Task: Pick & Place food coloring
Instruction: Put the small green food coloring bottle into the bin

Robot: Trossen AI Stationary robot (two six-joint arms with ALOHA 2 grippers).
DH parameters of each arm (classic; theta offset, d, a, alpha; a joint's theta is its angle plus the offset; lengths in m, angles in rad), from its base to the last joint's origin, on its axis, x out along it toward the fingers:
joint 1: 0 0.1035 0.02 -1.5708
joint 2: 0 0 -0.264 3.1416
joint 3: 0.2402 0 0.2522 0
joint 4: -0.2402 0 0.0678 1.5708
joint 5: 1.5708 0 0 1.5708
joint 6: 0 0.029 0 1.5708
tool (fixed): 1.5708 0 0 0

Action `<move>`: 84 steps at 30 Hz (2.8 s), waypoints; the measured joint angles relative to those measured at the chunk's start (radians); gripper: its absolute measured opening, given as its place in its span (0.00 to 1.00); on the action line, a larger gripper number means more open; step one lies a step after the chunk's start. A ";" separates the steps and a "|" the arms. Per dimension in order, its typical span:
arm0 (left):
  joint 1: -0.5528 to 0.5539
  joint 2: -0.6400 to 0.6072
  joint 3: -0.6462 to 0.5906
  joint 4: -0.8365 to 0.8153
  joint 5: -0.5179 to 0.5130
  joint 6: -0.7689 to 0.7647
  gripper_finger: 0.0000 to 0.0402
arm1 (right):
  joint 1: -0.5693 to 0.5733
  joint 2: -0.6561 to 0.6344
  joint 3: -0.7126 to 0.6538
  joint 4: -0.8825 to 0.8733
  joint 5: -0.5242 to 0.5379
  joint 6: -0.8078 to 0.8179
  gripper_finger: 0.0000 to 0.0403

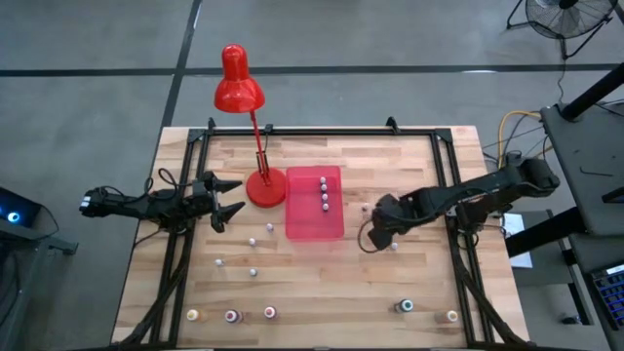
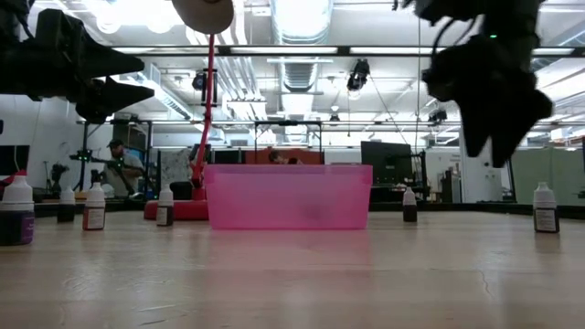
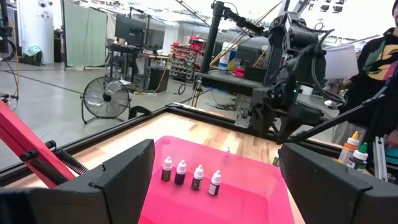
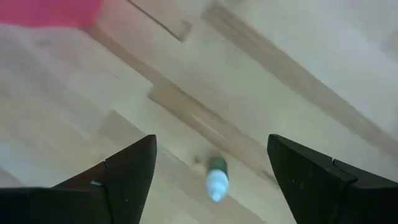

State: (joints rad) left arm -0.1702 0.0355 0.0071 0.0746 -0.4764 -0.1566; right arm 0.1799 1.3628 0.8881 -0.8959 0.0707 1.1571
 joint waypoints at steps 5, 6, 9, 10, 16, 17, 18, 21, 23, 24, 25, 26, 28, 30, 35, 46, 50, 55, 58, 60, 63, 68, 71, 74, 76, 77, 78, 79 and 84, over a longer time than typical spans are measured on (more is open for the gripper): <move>0.000 0.000 0.000 0.000 0.000 0.000 0.78 | 0.059 -0.056 -0.083 0.066 0.009 0.108 0.74; 0.000 0.000 0.000 0.000 0.000 0.000 0.78 | 0.071 -0.063 -0.096 0.088 0.009 0.123 0.74; 0.000 0.000 0.000 0.000 0.000 0.000 0.78 | 0.109 -0.063 -0.118 0.127 0.010 0.151 0.74; 0.000 0.000 0.000 0.000 0.000 0.000 0.78 | 0.120 -0.056 -0.122 0.129 0.014 0.156 0.74; 0.000 0.000 0.000 0.000 0.000 0.000 0.78 | 0.166 -0.025 -0.162 0.156 0.060 0.178 0.74; 0.000 0.000 0.000 0.000 0.000 0.000 0.78 | 0.171 -0.020 -0.172 0.166 0.061 0.179 0.74; 0.000 0.000 0.000 0.000 0.000 0.000 0.78 | 0.175 -0.016 -0.184 0.179 0.061 0.180 0.74; 0.000 0.000 0.000 0.000 0.000 0.000 0.78 | 0.190 0.002 -0.209 0.213 0.060 0.198 0.74; 0.000 0.000 0.000 0.000 0.000 0.000 0.78 | 0.200 0.013 -0.220 0.225 0.060 0.204 0.74; 0.000 0.000 0.000 0.000 0.000 0.000 0.78 | 0.204 0.019 -0.222 0.238 0.060 0.205 0.74; 0.000 0.000 0.000 0.000 0.000 0.000 0.78 | 0.209 0.026 -0.224 0.248 0.059 0.205 0.74; 0.000 0.000 0.000 0.000 0.000 0.000 0.78 | 0.215 0.031 -0.225 0.252 0.059 0.205 0.73; 0.000 0.000 0.000 0.000 0.000 0.000 0.78 | 0.221 0.041 -0.228 0.259 0.059 0.205 0.73; 0.000 0.000 0.000 0.000 0.000 0.000 0.78 | 0.224 0.046 -0.229 0.263 0.057 0.209 0.72; -0.001 0.000 0.000 0.000 0.000 0.000 0.78 | 0.224 0.046 -0.229 0.274 0.058 0.212 0.65; -0.001 0.000 0.000 0.000 0.000 0.000 0.78 | 0.224 0.046 -0.228 0.274 0.046 0.217 0.44; -0.001 0.000 0.000 0.000 0.000 0.000 0.78 | 0.224 0.046 -0.228 0.274 0.033 0.218 0.36; -0.001 0.000 0.000 0.000 0.000 0.000 0.78 | 0.224 0.046 -0.228 0.274 0.034 0.220 0.26; 0.000 0.000 0.000 0.000 0.000 0.000 0.78 | 0.224 0.046 -0.228 0.274 0.034 0.221 0.20; 0.000 0.000 0.000 0.000 0.000 0.000 0.78 | 0.224 0.046 -0.228 0.274 0.035 0.220 0.17; 0.000 0.000 0.000 0.000 0.000 0.000 0.78 | 0.224 0.046 -0.220 0.271 0.034 0.206 0.15; 0.000 0.000 0.000 0.000 0.000 0.000 0.78 | 0.217 0.044 -0.152 0.172 0.034 0.106 0.15; 0.000 0.000 0.000 0.000 0.000 0.000 0.78 | 0.206 0.043 -0.089 0.091 0.034 -0.012 0.15; 0.000 0.000 0.000 0.000 0.000 0.000 0.78 | 0.177 0.038 -0.034 0.033 0.032 -0.121 0.15; 0.000 0.000 0.000 0.000 0.000 0.000 0.78 | 0.150 0.037 0.001 0.012 0.028 -0.185 0.15; 0.000 0.000 0.000 0.000 0.000 0.000 0.78 | 0.136 0.038 0.017 0.008 0.027 -0.218 0.15; 0.000 0.000 0.000 0.000 0.000 0.000 0.78 | 0.121 0.039 0.035 0.007 0.027 -0.251 0.15; 0.000 0.000 0.000 0.000 0.000 0.000 0.78 | 0.106 0.041 0.053 0.008 0.027 -0.283 0.15; 0.000 0.000 0.000 0.000 0.000 0.000 0.78 | 0.040 0.079 0.143 -0.009 0.037 -0.428 0.15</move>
State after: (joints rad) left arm -0.1703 0.0353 0.0071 0.0746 -0.4764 -0.1566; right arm 0.2195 1.4414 1.0307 -0.9050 0.1081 0.7293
